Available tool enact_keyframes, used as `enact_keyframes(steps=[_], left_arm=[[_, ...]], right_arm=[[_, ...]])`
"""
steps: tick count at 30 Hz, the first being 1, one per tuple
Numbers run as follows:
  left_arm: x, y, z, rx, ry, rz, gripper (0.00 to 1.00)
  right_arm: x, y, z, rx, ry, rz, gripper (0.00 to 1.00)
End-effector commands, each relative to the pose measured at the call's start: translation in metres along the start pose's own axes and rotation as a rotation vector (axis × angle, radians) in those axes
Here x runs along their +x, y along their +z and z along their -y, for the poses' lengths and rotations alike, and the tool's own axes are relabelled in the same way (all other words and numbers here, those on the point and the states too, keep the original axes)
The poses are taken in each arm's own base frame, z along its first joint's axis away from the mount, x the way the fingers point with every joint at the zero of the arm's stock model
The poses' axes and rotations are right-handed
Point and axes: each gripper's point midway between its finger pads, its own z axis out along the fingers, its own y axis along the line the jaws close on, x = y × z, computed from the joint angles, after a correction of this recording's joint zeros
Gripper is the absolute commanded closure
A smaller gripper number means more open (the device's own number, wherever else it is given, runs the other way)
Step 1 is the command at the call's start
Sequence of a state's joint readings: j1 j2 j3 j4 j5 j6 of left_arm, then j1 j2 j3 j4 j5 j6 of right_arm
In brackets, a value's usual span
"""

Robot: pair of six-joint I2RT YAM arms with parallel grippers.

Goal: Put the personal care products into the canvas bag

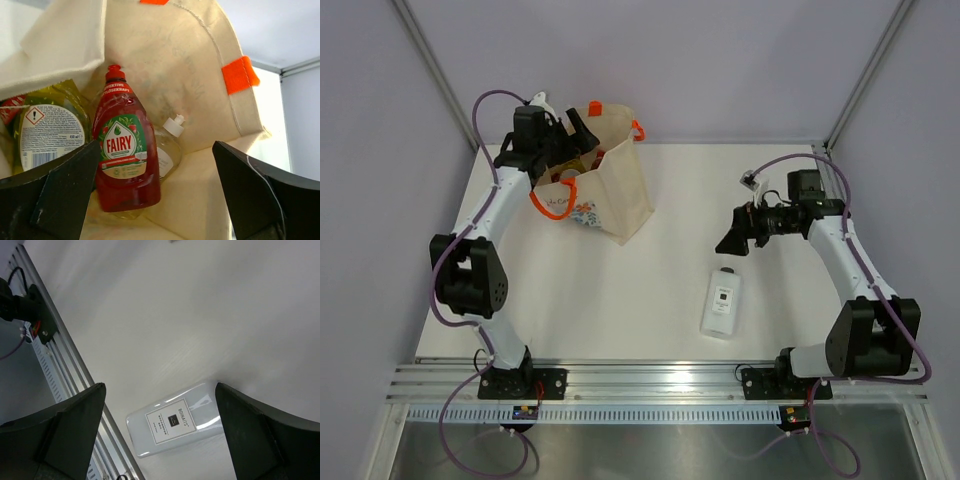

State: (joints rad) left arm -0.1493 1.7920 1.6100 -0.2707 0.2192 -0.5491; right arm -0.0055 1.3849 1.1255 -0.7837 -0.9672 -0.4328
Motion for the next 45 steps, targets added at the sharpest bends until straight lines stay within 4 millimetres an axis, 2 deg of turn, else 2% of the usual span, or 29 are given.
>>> enact_keyframes(steps=[1, 4, 5, 6, 7, 8, 9, 10, 11, 12, 13, 14, 16, 17, 19, 20, 21, 24, 28, 32, 35, 40, 43, 44, 45], left_arm=[[-0.04, -0.042, 0.038, 0.098, 0.187, 0.132, 0.01], [-0.045, -0.064, 0.05, 0.091, 0.308, 0.176, 0.01], [-0.039, -0.069, 0.053, 0.084, 0.339, 0.165, 0.01], [-0.037, -0.076, 0.054, 0.08, 0.391, 0.165, 0.01], [-0.041, -0.091, 0.06, 0.084, 0.416, 0.187, 0.01], [-0.037, -0.098, 0.06, 0.075, 0.433, 0.184, 0.01], [-0.025, -0.101, 0.056, 0.068, 0.459, 0.166, 0.01], [-0.029, -0.12, 0.062, 0.075, 0.472, 0.2, 0.01], [-0.027, -0.129, 0.059, 0.06, 0.477, 0.213, 0.01], [-0.013, -0.131, 0.049, 0.037, 0.465, 0.192, 0.01], [-0.011, -0.138, 0.045, 0.018, 0.453, 0.203, 0.01], [-0.016, -0.159, 0.046, 0.0, 0.443, 0.255, 0.01], [-0.001, -0.168, 0.035, -0.02, 0.43, 0.25, 0.01], [-0.003, -0.187, 0.04, -0.004, 0.425, 0.286, 0.01], [-0.001, -0.2, 0.033, -0.03, 0.408, 0.309, 0.01], [0.006, -0.203, 0.027, -0.047, 0.403, 0.303, 0.01], [0.004, -0.216, 0.029, -0.04, 0.399, 0.332, 0.01], [0.011, -0.229, 0.023, -0.052, 0.388, 0.345, 0.01], [0.019, -0.237, 0.017, -0.064, 0.354, 0.341, 0.01], [0.022, -0.242, 0.014, -0.067, 0.304, 0.361, 0.01], [0.029, -0.241, 0.009, -0.074, 0.28, 0.35, 0.01], [0.035, -0.239, 0.006, -0.071, 0.272, 0.343, 0.01], [0.036, -0.237, 0.005, -0.071, 0.261, 0.346, 0.01], [0.037, -0.234, 0.005, -0.069, 0.25, 0.343, 0.01], [0.037, -0.234, 0.005, -0.066, 0.247, 0.344, 0.01]], right_arm=[[0.023, 0.009, 0.009, 0.162, 0.029, -0.148, 0.0], [0.048, 0.008, 0.018, 0.309, 0.107, -0.254, 0.01], [0.054, 0.0, 0.031, 0.411, 0.111, -0.293, 0.0], [0.058, -0.005, 0.032, 0.442, 0.126, -0.317, 0.0], [0.061, -0.008, 0.031, 0.447, 0.129, -0.342, 0.0], [0.067, -0.01, 0.03, 0.452, 0.15, -0.375, 0.01], [0.074, -0.013, 0.027, 0.462, 0.188, -0.414, 0.01], [0.077, -0.015, 0.025, 0.46, 0.202, -0.44, 0.01], [0.082, -0.012, 0.021, 0.432, 0.224, -0.475, 0.0], [0.084, -0.012, 0.016, 0.416, 0.246, -0.499, 0.01], [0.085, -0.01, 0.014, 0.411, 0.247, -0.51, 0.0], [0.087, -0.007, 0.016, 0.407, 0.266, -0.527, 0.0], [0.083, -0.001, 0.009, 0.361, 0.318, -0.55, 0.0], [0.087, 0.008, 0.008, 0.325, 0.377, -0.585, 0.01], [0.085, 0.017, 0.006, 0.318, 0.479, -0.607, 0.0], [0.092, 0.024, 0.012, 0.332, 0.533, -0.641, 0.0], [0.094, 0.029, 0.012, 0.332, 0.551, -0.655, 0.01], [0.107, 0.043, 0.015, 0.342, 0.645, -0.695, 0.01], [0.131, 0.059, 0.024, 0.485, 0.73, -0.754, 0.01], [0.146, 0.064, 0.045, 0.663, 0.692, -0.742, 0.0], [0.141, 0.059, 0.053, 0.739, 0.689, -0.733, 0.0], [0.108, 0.028, 0.058, 0.838, 0.543, -0.64, 0.01], [0.111, 0.019, 0.055, 0.874, 0.565, -0.674, 0.0], [0.116, 0.024, 0.05, 0.843, 0.596, -0.684, 0.01], [0.129, 0.027, 0.044, 0.819, 0.632, -0.711, 0.01]])
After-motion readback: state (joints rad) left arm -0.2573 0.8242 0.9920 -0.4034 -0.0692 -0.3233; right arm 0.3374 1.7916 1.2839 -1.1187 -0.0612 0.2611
